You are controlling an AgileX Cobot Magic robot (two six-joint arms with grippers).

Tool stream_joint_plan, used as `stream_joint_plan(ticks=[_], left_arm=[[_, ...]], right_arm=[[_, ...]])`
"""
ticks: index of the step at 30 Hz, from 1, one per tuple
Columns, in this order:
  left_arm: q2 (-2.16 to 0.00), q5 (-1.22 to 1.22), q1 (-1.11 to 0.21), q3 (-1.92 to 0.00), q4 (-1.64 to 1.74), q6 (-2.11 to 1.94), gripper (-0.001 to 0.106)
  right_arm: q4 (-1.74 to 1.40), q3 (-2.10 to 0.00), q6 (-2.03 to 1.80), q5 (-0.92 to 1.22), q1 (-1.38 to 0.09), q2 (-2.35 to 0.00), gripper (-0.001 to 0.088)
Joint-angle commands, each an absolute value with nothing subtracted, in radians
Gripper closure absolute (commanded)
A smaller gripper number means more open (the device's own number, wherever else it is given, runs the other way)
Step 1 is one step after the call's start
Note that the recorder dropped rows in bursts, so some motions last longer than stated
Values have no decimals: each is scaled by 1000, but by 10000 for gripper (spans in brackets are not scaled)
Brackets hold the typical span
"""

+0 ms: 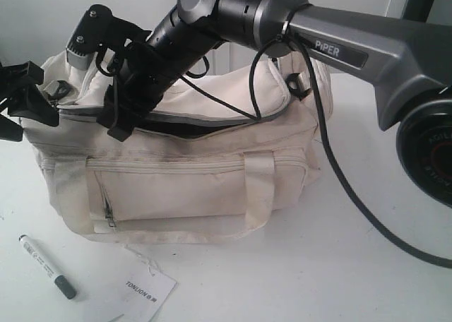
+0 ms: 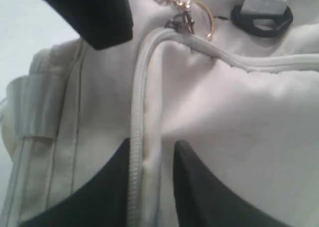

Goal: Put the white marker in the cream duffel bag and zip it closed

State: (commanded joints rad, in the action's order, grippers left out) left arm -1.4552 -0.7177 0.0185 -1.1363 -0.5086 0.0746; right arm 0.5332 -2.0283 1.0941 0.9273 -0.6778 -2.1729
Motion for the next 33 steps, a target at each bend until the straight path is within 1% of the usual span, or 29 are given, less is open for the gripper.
stream_joint_plan(ticks=[3, 12, 17, 21, 22, 23, 24, 29, 33], left_arm=[[-1455, -708, 19, -1136, -509, 75, 393], [-1455, -701, 19, -1136, -483, 75, 393], [-1455, -697, 19, -1136, -483, 75, 393], [-1455, -691, 19, -1136, -483, 75, 393], [-1455, -691, 19, -1136, -485, 75, 393], [-1455, -691, 19, -1136, -485, 75, 393], [-1455, -688, 19, -1136, -485, 75, 393], [-1455, -673, 19, -1136, -442, 75, 393], [-1457, -672, 19, -1136, -389, 0, 393]], right_arm=[[528, -2028, 1094, 929, -678, -2173, 653], [512, -2028, 1016, 947, -678, -2143, 649], [409, -2028, 1016, 958, -676, -2127, 650], [409, -2022, 1018, 960, -676, -2133, 653], [409, -2022, 1024, 960, -676, -2133, 695], [409, -2022, 1024, 960, -676, -2133, 767], [409, -2022, 1028, 960, -676, -2133, 867], [409, -2022, 1028, 964, -676, -2133, 868], [409, -2022, 1028, 964, -676, -2133, 868]])
